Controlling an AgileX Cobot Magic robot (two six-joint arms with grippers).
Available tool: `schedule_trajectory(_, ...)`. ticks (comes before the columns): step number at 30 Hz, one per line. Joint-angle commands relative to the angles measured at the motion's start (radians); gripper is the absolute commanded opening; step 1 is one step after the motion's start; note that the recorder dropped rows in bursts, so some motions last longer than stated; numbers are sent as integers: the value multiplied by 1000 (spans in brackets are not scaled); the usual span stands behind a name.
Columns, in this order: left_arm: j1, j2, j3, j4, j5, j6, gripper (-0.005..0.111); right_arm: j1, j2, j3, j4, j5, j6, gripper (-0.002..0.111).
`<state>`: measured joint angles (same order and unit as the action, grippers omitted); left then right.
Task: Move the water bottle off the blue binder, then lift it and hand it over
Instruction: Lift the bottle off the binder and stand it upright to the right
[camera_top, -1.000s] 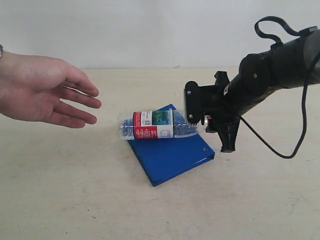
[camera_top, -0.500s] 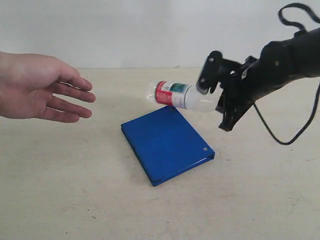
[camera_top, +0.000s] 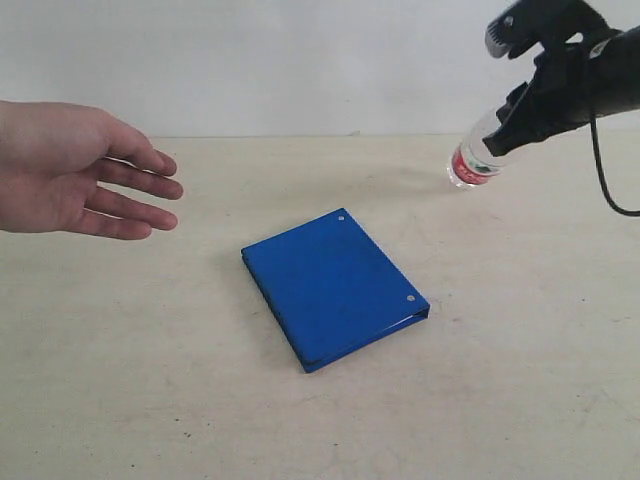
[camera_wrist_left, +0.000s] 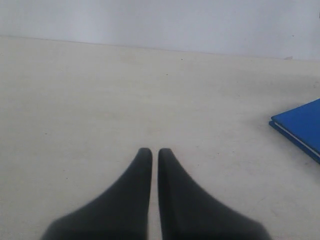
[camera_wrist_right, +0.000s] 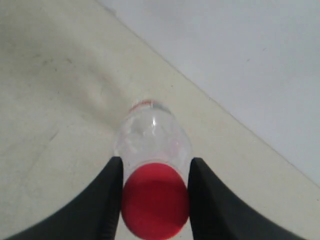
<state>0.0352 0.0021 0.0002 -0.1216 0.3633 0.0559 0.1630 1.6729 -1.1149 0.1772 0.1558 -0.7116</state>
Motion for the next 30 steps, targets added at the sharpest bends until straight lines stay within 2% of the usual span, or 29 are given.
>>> schedule_trajectory(1,1,-2,0,2,-7,7,4,-4,-38,-3,27,-55,30,0)
schedule_trajectory(16,1,-2,0,2,-7,7,4,-4,-36,-3,31,-189,122,0)
schedule_trajectory(19,1,-2,0,2,-7,7,4,-4,-36,-3,31,-200,136,9)
schedule_trajectory(23,1,-2,0,2,-7,7,4,-4,-33,-3,37,-204,136,37)
schedule_trajectory(24,1,-2,0,2,-7,7,4,-4,-33,-3,45,-204,136,40)
schedule_trajectory(30,1,-2,0,2,-7,7,4,-4,-33,-3,51,-202,136,42)
